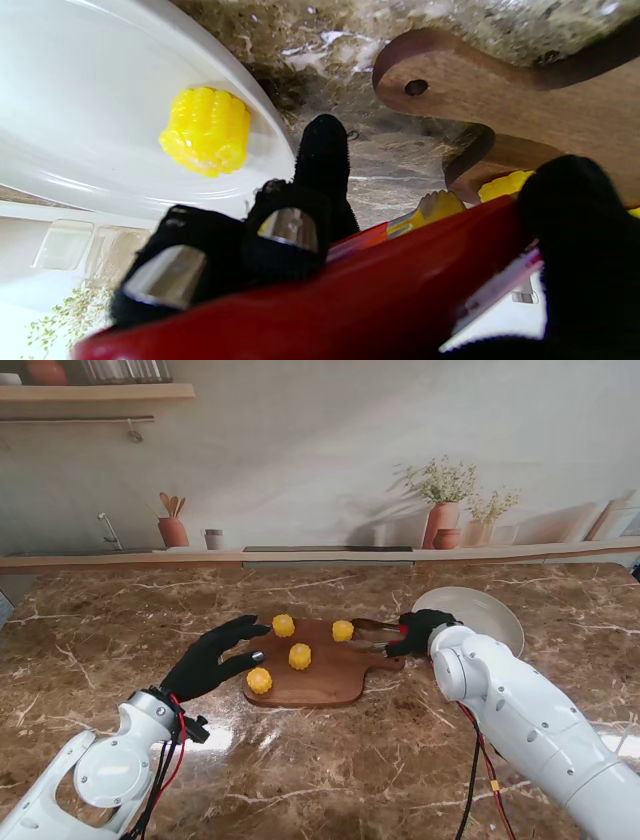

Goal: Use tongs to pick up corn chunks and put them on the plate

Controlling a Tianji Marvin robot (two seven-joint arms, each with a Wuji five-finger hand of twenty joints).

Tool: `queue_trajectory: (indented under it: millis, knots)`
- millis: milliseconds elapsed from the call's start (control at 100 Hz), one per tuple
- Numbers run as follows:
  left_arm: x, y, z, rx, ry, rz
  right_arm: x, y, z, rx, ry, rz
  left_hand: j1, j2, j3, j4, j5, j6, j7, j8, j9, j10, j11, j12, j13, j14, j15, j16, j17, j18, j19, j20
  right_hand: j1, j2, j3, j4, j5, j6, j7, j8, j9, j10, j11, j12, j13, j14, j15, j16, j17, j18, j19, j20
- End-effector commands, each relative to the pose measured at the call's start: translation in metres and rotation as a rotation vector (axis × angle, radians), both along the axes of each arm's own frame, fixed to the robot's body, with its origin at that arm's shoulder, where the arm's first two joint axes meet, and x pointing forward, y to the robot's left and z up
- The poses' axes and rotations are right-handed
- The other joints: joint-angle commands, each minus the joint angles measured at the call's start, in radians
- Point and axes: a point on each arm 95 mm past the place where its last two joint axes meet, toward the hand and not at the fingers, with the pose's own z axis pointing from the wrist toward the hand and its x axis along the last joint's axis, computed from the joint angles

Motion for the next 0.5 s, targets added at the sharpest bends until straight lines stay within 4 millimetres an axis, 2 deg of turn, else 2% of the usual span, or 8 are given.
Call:
queue_trajectory:
  millis: [0,70,150,230,270,320,390,490]
  knots:
    - [-0.002,0.001,-0.002,0.004,0.009,0.004,0.002,0.005,-0.001,0.014,0.011,-0.012,0.013,0.045,-0.033,0.019,0.031,-0.043,0.005,0.012,0.006,-0.008,-0.019,-0.004,-0.040,-0.007,-0.028,-0.010,-0.012,-0.007,-0.036,0.010,0.037,0.042,0.043,0.026,0.011,-0.035,0.010,0.015,0.027,-0.012,0.030,0.017,0.063,-0.185,0.179,0.070,0.065,-0.186,0.331,0.086]
    - [-0.003,0.002,-0.002,0.004,0.010,0.008,0.002,0.008,-0.003,-0.001,0.019,0.001,0.013,0.046,-0.033,0.019,0.032,-0.043,0.005,0.013,0.006,-0.007,-0.019,-0.004,-0.041,-0.007,-0.029,-0.010,-0.013,-0.005,-0.038,0.010,0.115,0.138,0.037,0.014,0.047,-0.103,0.011,0.020,0.051,-0.011,0.027,0.017,0.063,-0.172,0.184,0.068,0.063,-0.164,0.333,0.083]
    - [-0.004,0.004,-0.002,0.004,0.012,0.010,0.000,0.010,-0.006,-0.025,0.011,0.013,0.011,0.049,-0.033,0.018,0.032,-0.043,0.005,0.013,0.005,-0.006,-0.020,-0.004,-0.041,-0.005,-0.029,-0.010,-0.014,-0.003,-0.039,0.010,0.269,0.322,-0.065,0.027,0.115,-0.207,0.017,0.034,0.097,0.007,0.025,0.028,0.061,-0.141,0.194,0.065,0.061,-0.127,0.341,0.077]
    - [-0.004,0.004,-0.002,0.004,0.012,0.012,-0.003,0.011,-0.009,-0.023,0.007,0.023,0.012,0.051,-0.033,0.018,0.031,-0.044,0.005,0.013,0.005,-0.008,-0.021,-0.004,-0.042,-0.006,-0.030,-0.010,-0.014,-0.001,-0.040,0.010,0.323,0.360,-0.084,0.042,0.151,-0.259,0.024,0.040,0.131,0.037,0.024,0.032,0.061,-0.124,0.200,0.066,0.060,-0.109,0.349,0.076]
    - [-0.004,0.005,-0.002,0.003,0.012,0.012,-0.005,0.010,-0.009,-0.024,0.011,0.030,0.012,0.051,-0.033,0.018,0.032,-0.045,0.006,0.014,0.006,-0.008,-0.021,-0.004,-0.043,-0.004,-0.030,-0.011,-0.015,0.001,-0.041,0.010,0.331,0.354,-0.077,0.049,0.160,-0.278,0.029,0.042,0.143,0.046,0.024,0.033,0.061,-0.124,0.200,0.065,0.060,-0.107,0.349,0.075]
    - [-0.005,0.004,-0.002,0.002,0.013,0.013,-0.006,0.010,-0.011,-0.012,0.011,0.033,0.012,0.052,-0.033,0.018,0.033,-0.044,0.006,0.014,0.005,-0.008,-0.023,-0.005,-0.045,-0.003,-0.031,-0.011,-0.016,0.001,-0.042,0.010,0.299,0.298,0.024,0.048,0.173,-0.324,0.086,0.042,0.171,0.063,0.015,0.038,0.060,-0.114,0.200,0.065,0.060,-0.106,0.350,0.073]
    - [-0.005,0.004,-0.002,0.000,0.013,0.011,-0.007,0.009,-0.014,0.015,-0.009,0.043,0.009,0.057,-0.034,0.017,0.032,-0.043,0.005,0.014,0.006,-0.008,-0.023,-0.005,-0.045,-0.002,-0.031,-0.011,-0.016,0.003,-0.044,0.010,0.244,0.207,0.192,0.045,0.214,-0.374,0.233,0.014,0.218,0.082,0.017,0.036,0.059,-0.088,0.204,0.072,0.059,-0.085,0.357,0.084]
    - [-0.005,0.004,-0.003,-0.003,0.012,0.008,-0.009,0.007,-0.016,0.062,-0.028,0.056,0.008,0.060,-0.034,0.017,0.031,-0.044,0.005,0.014,0.006,-0.010,-0.024,-0.005,-0.046,-0.003,-0.031,-0.011,-0.016,0.003,-0.046,0.010,0.197,0.115,0.370,0.066,0.284,-0.370,0.321,-0.013,0.270,0.103,0.016,0.029,0.058,-0.066,0.217,0.089,0.061,-0.066,0.358,0.116]
